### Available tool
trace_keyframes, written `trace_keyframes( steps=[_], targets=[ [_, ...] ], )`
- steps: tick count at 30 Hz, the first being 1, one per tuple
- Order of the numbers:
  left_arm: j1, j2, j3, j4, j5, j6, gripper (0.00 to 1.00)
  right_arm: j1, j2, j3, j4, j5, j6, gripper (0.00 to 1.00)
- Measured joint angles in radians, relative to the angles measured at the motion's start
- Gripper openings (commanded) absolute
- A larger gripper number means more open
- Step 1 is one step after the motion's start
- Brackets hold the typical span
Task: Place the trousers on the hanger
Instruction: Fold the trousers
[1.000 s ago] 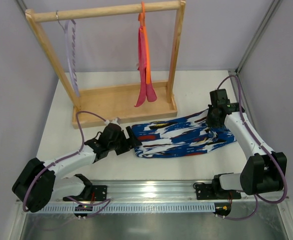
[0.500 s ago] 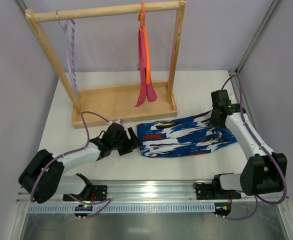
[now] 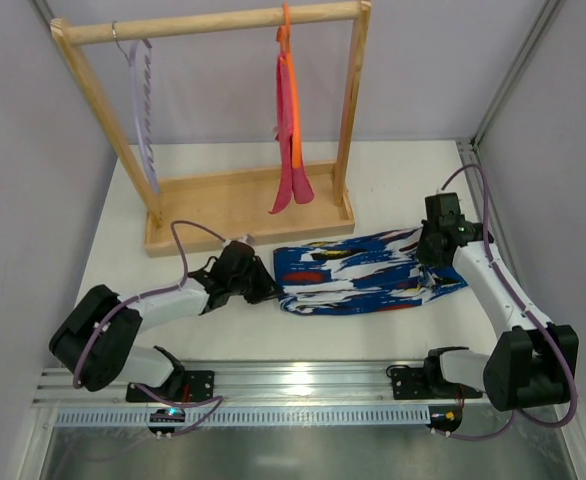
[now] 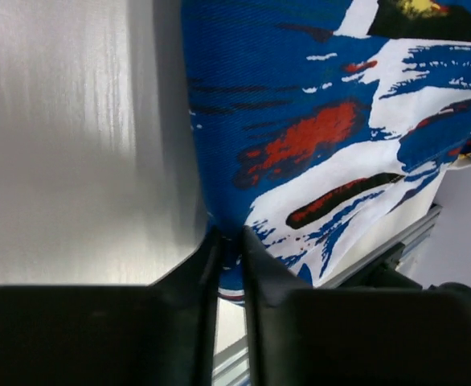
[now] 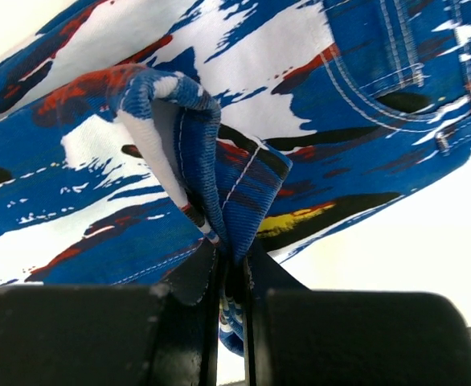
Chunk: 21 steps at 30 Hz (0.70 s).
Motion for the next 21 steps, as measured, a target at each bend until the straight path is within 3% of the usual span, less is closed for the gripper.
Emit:
trace_keyframes(
  steps=[6,10,11,12,14,21],
  targets=[
    [0.022,-0.074,0.087,-0.234,-0.112,0.051,0.0,0.023,-0.044,-0.075,0.057,-0.117,0.058,0.04],
    [0.11,-0.216,0.103,-0.42,-0.195,0.099,0.02,0.146,-0.066,-0.135,0.104,-0.15,0.139,0.04],
    [0.13,-0.247,0.105,-0.471,-0.225,0.113,0.07,0.19,-0.065,-0.144,0.119,-0.152,0.164,0.04],
    [0.142,-0.267,0.108,-0.512,-0.251,0.125,0.26,0.222,-0.062,-0.152,0.134,-0.153,0.185,0.04],
    [0.158,-0.305,0.11,-0.598,-0.304,0.154,0.53,0.291,-0.044,-0.163,0.163,-0.156,0.229,0.04],
    [0.163,-0.431,0.127,-0.739,-0.37,0.208,0.74,0.362,0.064,-0.105,0.135,-0.121,0.275,0.04]
  ],
)
